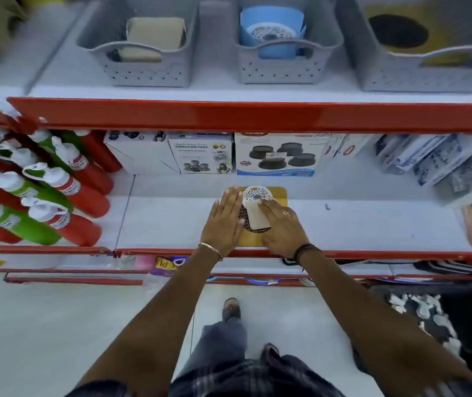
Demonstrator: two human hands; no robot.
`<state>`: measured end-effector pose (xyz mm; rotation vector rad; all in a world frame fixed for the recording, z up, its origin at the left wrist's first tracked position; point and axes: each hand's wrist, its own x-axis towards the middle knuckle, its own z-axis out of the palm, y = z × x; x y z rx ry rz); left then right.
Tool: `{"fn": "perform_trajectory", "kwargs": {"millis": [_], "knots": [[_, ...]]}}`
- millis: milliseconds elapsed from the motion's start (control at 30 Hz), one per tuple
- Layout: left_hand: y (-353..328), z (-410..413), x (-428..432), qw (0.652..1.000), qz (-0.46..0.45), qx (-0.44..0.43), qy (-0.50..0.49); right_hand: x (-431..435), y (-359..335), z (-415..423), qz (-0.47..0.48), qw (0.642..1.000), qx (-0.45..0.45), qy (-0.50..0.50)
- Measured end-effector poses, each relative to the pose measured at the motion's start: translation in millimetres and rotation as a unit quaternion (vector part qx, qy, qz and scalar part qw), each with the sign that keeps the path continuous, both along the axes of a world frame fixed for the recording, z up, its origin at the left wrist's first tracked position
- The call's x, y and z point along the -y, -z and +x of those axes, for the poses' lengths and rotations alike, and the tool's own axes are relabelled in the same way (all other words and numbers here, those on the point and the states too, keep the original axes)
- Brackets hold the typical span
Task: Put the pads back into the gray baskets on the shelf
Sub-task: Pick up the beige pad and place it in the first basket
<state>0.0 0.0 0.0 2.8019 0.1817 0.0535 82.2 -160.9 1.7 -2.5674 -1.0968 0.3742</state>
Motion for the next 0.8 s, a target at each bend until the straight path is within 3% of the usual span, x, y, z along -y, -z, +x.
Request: {"fn": "perform_trajectory", "kwargs": {"millis": [233, 433, 567, 800], "knots": [[33.4, 3.9, -1.9, 0.995, -0.003, -0.099, 0.004, -2.4, 10.6, 25.3, -0.007, 0.994, -0.09, 0.067], [36.3, 7.9, -4.0, 0.99, -0.016, -0.137, 0.007, 2.9, 10.7, 30.3, 0.007, 0.994, -0.071, 0.081], [25.4, 8.0, -9.7, 0.992, 0.015, -0.121, 0.011, 5.7, 0.8, 22.9, 0.026, 0.987, -0.115, 0.107], [-38.6, -32.3, 10.3, 0.999, 0.036, 0.015, -0.028, 28.2, -76.5, -4.8, 0.092, 0.988, -0.113, 0.04]]}}
